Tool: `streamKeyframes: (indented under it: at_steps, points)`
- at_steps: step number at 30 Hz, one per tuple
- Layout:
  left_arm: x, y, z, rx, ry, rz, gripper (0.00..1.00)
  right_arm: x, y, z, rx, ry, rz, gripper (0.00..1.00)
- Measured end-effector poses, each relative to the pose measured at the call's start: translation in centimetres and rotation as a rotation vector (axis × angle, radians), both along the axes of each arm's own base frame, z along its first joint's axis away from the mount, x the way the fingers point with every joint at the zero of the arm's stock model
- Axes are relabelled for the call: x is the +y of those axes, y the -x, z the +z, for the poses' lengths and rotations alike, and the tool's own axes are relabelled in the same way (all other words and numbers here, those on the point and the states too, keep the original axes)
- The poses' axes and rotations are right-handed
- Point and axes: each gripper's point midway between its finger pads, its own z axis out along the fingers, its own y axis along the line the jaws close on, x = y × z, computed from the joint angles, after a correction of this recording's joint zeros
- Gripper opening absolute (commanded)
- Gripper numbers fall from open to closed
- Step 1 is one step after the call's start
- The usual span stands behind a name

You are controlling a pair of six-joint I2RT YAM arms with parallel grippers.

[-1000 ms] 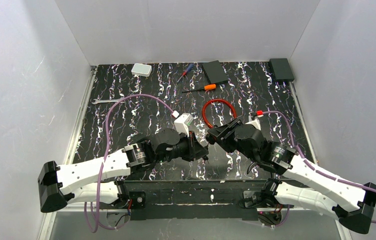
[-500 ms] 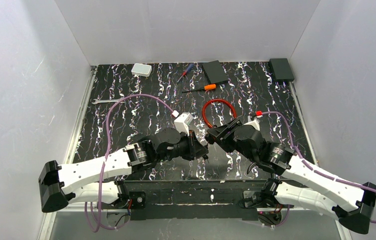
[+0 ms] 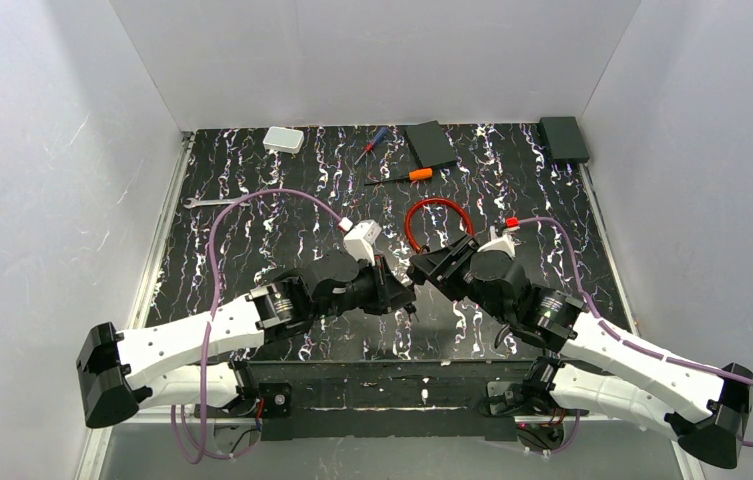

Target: Unlock with the key

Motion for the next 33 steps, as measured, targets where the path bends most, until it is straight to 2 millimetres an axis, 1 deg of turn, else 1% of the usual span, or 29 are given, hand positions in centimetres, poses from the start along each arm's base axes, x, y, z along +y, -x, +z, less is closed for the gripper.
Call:
streamKeyframes:
  at_steps: [8,33]
  points:
    - [0.65,-0.4,0.75,0.027,0.064,0.022,0.0,0.48,-0.19,0.82,-0.029,-0.032,0.01,0.01]
    - [0.82,-0.75,0.25,0.025,0.048,0.025,0.0,0.87,-0.5,0.31,-0.034,-0.013,0.017,0.01]
